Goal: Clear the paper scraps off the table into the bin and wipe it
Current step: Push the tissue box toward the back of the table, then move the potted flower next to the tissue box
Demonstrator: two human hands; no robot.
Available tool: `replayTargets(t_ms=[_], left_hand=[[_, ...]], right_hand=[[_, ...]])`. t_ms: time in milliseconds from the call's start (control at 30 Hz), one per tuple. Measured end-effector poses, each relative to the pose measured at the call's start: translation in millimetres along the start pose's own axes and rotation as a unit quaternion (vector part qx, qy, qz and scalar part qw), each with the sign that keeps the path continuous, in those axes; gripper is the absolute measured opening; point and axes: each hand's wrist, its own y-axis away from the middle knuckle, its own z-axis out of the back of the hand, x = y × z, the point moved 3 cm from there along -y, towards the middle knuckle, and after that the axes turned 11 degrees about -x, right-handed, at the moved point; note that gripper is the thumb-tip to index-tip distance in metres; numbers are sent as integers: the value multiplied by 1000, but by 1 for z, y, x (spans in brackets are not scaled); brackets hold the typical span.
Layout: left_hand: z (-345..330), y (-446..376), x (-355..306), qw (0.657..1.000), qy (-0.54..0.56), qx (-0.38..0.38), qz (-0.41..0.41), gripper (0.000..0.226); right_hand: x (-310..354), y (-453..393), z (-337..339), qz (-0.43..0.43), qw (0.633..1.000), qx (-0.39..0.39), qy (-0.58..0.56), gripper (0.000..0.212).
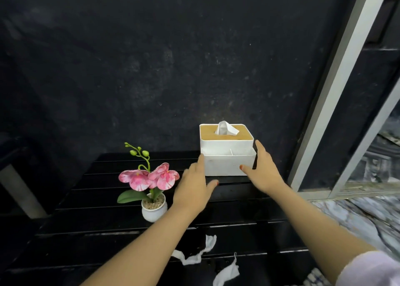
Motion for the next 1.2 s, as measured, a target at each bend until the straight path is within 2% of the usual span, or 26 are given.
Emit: replayTargets(t_ms=[100, 233, 333, 500, 567, 667, 867, 1000, 1200], left_hand=[[15, 36, 9, 1000, -3, 4, 12, 77], [33, 81, 29, 998, 30, -3, 51, 75], [46, 104, 44, 995, 58, -18, 80, 71], [63, 117, 64, 985, 76, -90, 124, 43], [66, 118, 67, 978, 93, -121, 146, 41], [66, 115, 71, 965, 115, -157, 176, 45], [60, 106, 77, 953, 125, -164, 221, 58], [57, 98, 74, 947, 71, -182, 255, 62], [51, 79, 73, 943, 35, -200, 265, 53]], right_hand=[[-7, 28, -14, -9, 999, -36, 36, 60], [0, 74, -44, 14, 998, 45, 43, 53], [7, 95, -64, 63, 986, 107, 114, 55], [27, 103, -84, 109, 973, 152, 135, 57], [32, 105, -91, 112, 970, 170, 136, 59], [31, 107, -97, 114, 966, 174, 153, 60], [30, 108, -97, 113, 966, 164, 165, 59], [31, 109, -97, 112, 965, 167, 166, 59], [32, 107, -95, 99, 970, 167, 145, 59]])
